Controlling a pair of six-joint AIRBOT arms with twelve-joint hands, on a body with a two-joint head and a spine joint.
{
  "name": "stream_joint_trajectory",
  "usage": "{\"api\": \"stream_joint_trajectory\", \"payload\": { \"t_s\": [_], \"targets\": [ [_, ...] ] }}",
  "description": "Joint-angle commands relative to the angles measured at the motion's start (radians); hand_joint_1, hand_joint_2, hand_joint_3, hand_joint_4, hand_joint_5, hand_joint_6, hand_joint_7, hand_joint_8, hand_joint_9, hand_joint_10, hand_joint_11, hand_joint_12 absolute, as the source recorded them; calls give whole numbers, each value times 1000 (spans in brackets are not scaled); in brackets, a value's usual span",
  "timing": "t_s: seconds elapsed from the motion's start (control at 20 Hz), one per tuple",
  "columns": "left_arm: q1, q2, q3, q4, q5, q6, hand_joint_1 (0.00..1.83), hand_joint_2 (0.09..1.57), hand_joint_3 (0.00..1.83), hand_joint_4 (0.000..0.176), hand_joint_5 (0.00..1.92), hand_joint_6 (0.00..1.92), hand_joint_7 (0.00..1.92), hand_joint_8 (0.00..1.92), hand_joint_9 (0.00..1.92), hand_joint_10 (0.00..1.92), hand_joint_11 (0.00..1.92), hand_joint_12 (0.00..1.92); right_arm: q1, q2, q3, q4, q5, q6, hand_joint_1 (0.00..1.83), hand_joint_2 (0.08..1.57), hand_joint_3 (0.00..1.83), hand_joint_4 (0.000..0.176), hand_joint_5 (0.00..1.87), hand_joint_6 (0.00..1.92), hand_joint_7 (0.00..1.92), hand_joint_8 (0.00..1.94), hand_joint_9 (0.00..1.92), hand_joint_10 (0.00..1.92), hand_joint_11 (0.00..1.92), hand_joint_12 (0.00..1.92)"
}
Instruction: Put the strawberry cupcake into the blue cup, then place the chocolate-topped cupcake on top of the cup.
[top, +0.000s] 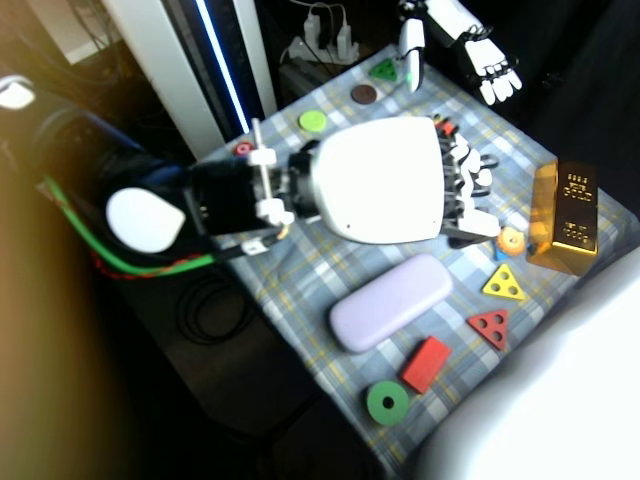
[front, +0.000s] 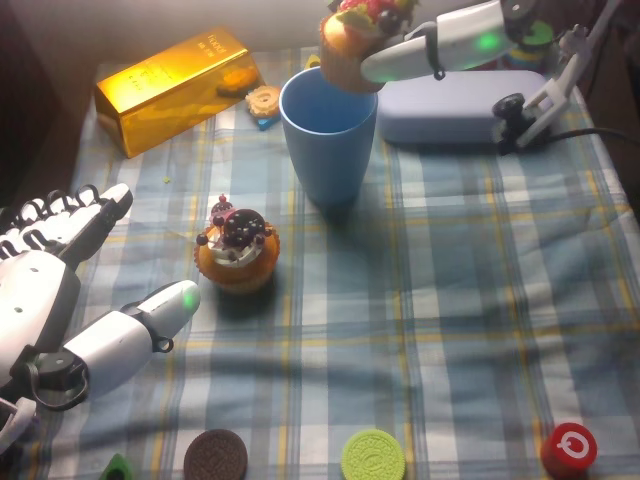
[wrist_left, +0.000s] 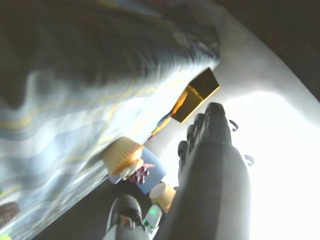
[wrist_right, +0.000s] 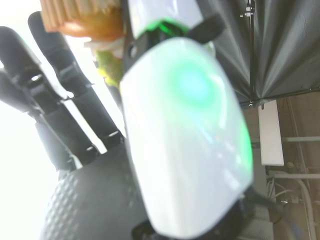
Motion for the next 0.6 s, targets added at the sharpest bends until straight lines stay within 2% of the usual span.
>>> {"api": "stream_joint_trajectory", "payload": {
  "t_s": [0.0, 0.05, 0.1, 0.15, 0.2, 0.25, 0.3, 0.4, 0.45, 0.55],
  "targets": [
    [-13, 3, 6, 48, -107, -2, 359, 1058, 0, 61, 247, 8, 175, 6, 106, 6, 5, 2, 15, 2, 10, 61, 98, 16, 836, 1031, 0, 0, 1108, 3, 1167, 1, 1145, 106, 645, 1279],
    [-13, 3, 6, 48, -106, -2, 370, 1055, 0, 60, 252, 9, 179, 7, 112, 7, 11, 5, 15, -4, 13, 60, 98, 19, 795, 1022, 0, 0, 1112, 3, 1156, 0, 1141, 81, 682, 1180],
    [-13, 3, 6, 48, -106, -2, 341, 1050, 0, 69, 250, 7, 181, 6, 112, 6, 18, 8, 15, -8, 13, 61, 99, 19, 786, 1028, 0, 0, 1090, 0, 1126, 0, 1116, 52, 636, 1180],
    [-13, 3, 7, 48, -106, -2, 349, 1057, 0, 70, 247, 4, 181, 5, 104, 2, 14, 6, 15, -13, 13, 61, 99, 19, 750, 1032, 0, 0, 1091, 1, 1135, 3, 1139, 44, 708, 1175],
    [-13, 3, 7, 48, -107, -2, 346, 1062, 2, 62, 251, 5, 189, 7, 116, 6, 26, 11, 15, -19, 13, 61, 99, 19, 733, 1029, 0, 0, 1063, 3, 1121, 2, 1177, 55, 833, 1229],
    [-13, 3, 7, 48, -106, -2, 347, 1057, 0, 75, 251, 4, 186, 5, 124, 9, 24, 11, 15, -25, 13, 61, 100, 19, 724, 1018, 0, 0, 1049, 0, 1118, 2, 1186, 55, 853, 1241],
    [-13, 3, 8, 50, -103, -2, 361, 1058, 0, 72, 256, 5, 182, 3, 116, 5, 15, 7, 15, -28, 14, 61, 100, 19, 683, 1041, 1, 0, 1009, 0, 1125, 3, 1195, 53, 828, 1289],
    [-15, 3, 9, 53, -100, -2, 362, 1060, 0, 76, 256, 4, 188, 4, 116, 3, 28, 13, 15, -31, 16, 61, 100, 19, 641, 1025, 0, 0, 1040, 3, 1122, 0, 1170, 22, 817, 1180],
    [-16, 2, 10, 53, -100, -2, 363, 1062, 1, 72, 251, 1, 175, 0, 101, 0, 9, 4, 14, -34, 19, 61, 100, 19, 623, 1038, 5, 0, 1033, 1, 1132, 5, 1183, 24, 814, 1177],
    [-16, 3, 8, 53, -100, -2, 359, 1047, 0, 103, 239, 0, 157, 0, 97, 2, 0, 0, 14, -42, 22, 61, 100, 19, 657, 1070, 2, 0, 1069, 10, 1171, 11, 1223, 32, 744, 1253]
  ]
}}
